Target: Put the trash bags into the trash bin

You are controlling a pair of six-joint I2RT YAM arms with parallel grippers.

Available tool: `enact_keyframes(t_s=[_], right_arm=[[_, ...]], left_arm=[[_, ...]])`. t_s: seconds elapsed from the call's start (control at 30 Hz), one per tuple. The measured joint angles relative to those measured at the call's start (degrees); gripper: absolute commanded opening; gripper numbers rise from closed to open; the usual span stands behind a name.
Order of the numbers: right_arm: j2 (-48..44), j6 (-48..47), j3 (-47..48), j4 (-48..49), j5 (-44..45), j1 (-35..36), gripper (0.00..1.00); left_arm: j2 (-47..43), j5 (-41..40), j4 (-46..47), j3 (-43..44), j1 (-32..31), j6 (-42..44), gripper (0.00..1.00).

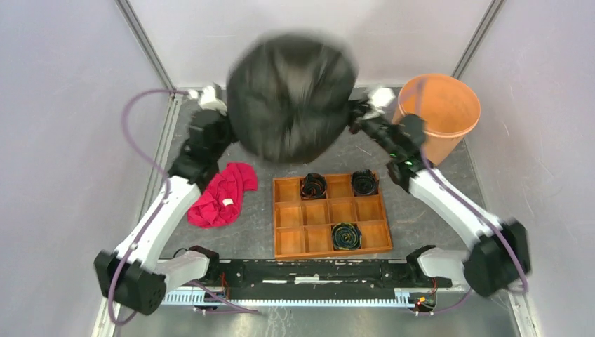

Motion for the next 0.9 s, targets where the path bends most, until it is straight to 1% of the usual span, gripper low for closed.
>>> enact_keyframes(t_s=[0.07,0.13,0.17,0.23,0.27,0.37,0.43,0.5,0.57,0.6,0.67,0.73,0.8,0.9], right_arm=[[10.4,-0.8,-0.3,-6.3,0.9,0.3,0.01],[16.6,-1.0,-2.5,-12.3,2.4,0.7,0.02],[18.3,-1.1,-5.3,-16.1,3.3,1.0,0.02],[18.4,-1.3,-9.3,-22.8,4.3,2.1,0.02],[18.3,-1.3,-9.5,-24.5,4.5,2.4,0.02],[18.2,-1.4,-6.4,-30.5,6.4,3.5,0.01],[18.9,-1.4,0.2,-36.0,7.6,3.6,0.01],[20.4,-1.3,9.1,-40.5,7.8,3.5,0.05],[21.0,-0.8,16.0,-42.2,7.8,3.4,0.1],[20.9,0.1,18.9,-42.5,7.9,3.4,0.09],[20.9,2.0,22.6,-42.9,8.6,3.0,0.01],[22.9,4.3,27.5,-44.1,8.5,2.3,0.01],[28.4,6.6,35.2,-44.9,7.7,0.6,0.01],[45.1,7.1,54.9,-52.4,5.3,-2.6,0.01]], left_arm=[[4.5,0.2,-2.0,-8.3,0.4,-0.1,0.02],[6.8,0.9,-5.1,-15.2,0.6,-0.5,0.02],[7.0,1.9,-7.2,-17.9,0.7,-0.7,0.02],[6.4,3.6,-10.4,-19.6,0.7,-0.9,0.02],[6.1,4.0,-10.5,-19.6,0.7,-0.9,0.02],[4.9,6.6,-11.6,-16.0,0.7,-0.9,0.02],[4.6,8.3,-12.3,-11.9,0.7,-1.1,0.02],[4.6,10.3,-12.9,-6.7,0.7,-1.6,0.02],[4.6,12.0,-13.3,-1.6,0.7,-1.9,0.02],[4.6,12.5,-13.3,1.0,0.7,-2.1,0.02],[4.7,12.2,-13.3,5.5,0.7,-2.1,0.02],[6.3,10.7,-12.7,9.9,1.0,-2.2,0.02],[10.1,9.4,-11.8,14.2,2.2,-3.0,0.02],[21.5,10.8,-12.0,21.3,6.1,-4.4,0.02]])
